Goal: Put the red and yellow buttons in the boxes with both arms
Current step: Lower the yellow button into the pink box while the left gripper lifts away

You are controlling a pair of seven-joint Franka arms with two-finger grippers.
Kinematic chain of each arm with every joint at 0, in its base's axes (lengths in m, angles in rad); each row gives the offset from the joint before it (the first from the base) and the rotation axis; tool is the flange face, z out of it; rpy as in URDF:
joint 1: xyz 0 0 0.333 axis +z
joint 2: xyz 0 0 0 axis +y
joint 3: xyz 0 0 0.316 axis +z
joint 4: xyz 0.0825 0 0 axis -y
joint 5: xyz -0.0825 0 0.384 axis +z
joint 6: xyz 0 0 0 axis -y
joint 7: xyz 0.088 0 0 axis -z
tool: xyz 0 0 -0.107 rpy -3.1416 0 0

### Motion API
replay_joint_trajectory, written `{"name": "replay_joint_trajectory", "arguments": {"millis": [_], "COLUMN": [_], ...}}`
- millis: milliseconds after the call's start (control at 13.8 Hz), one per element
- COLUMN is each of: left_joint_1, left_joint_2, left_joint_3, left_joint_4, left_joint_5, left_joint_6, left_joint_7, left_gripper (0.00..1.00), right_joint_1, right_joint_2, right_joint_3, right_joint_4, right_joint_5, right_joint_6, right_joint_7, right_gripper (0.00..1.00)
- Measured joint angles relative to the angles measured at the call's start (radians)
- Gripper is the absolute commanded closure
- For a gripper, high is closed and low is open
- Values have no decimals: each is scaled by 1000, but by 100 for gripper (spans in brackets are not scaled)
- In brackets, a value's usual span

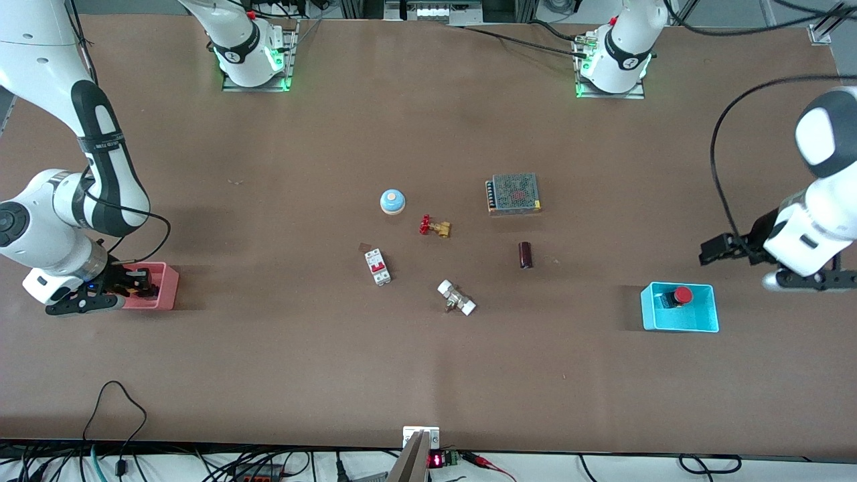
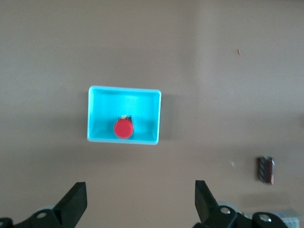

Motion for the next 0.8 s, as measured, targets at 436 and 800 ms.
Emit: {"name": "replay_joint_trajectory", "arguments": {"millis": [436,800], "left_joint_1": [1,2], "left_joint_2": [-158,-159], "left_joint_3": [16,11], "left_joint_4": [-9,-13], "left_joint_5": [0,0], "left_joint_6": [-202,-202], "left_joint_7": [-131,-103], "left_gripper": [0,0], "right_joint_1": [0,0], "right_joint_2": [5,6], "right_joint_3": [0,-1], "right_joint_4": [0,1], "right_joint_5": [0,0], "right_joint_6": [4,5], "right_joint_7": [0,0], "right_gripper": [16,5]}}
